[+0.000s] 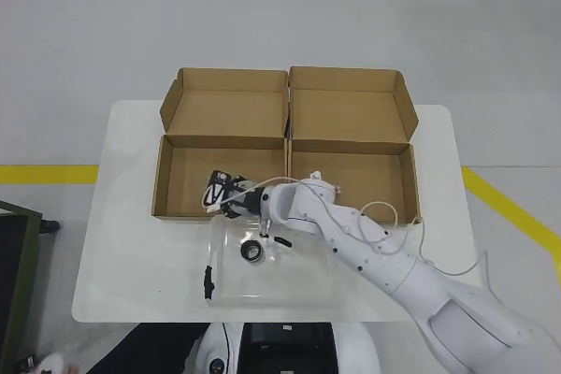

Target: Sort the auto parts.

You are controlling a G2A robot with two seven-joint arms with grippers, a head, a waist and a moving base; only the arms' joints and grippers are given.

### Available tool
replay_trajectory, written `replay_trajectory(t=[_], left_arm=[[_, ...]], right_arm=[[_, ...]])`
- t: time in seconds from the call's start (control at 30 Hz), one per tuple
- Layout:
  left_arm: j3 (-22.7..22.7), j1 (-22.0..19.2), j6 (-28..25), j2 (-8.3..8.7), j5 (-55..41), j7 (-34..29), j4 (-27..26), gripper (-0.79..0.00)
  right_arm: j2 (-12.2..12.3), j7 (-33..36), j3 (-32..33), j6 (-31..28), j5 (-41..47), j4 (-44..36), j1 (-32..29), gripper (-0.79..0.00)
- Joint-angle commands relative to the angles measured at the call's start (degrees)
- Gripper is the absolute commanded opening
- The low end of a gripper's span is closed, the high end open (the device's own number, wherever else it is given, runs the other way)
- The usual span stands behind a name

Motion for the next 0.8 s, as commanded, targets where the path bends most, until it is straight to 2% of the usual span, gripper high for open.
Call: replay_trajectory(t=[0.0,0.5,0.77], left_arm=[[0.0,0.0,0.0,0.0,0.0,0.0,0.0,0.0],[0.0,0.0,0.0,0.0,0.0,0.0,0.0,0.0],[0.0,0.0,0.0,0.0,0.0,0.0,0.0,0.0]], right_arm=[[-0.5,0.7,-0.2,-0.2,-0.1,0.9,0.4,-0.785],[-4.1,2.7,-1.3,-1.7,-0.8,8.4,3.1,-0.785],[-4.8,2.7,0.4,-2.7,-2.3,8.7,5.0,-0.785]])
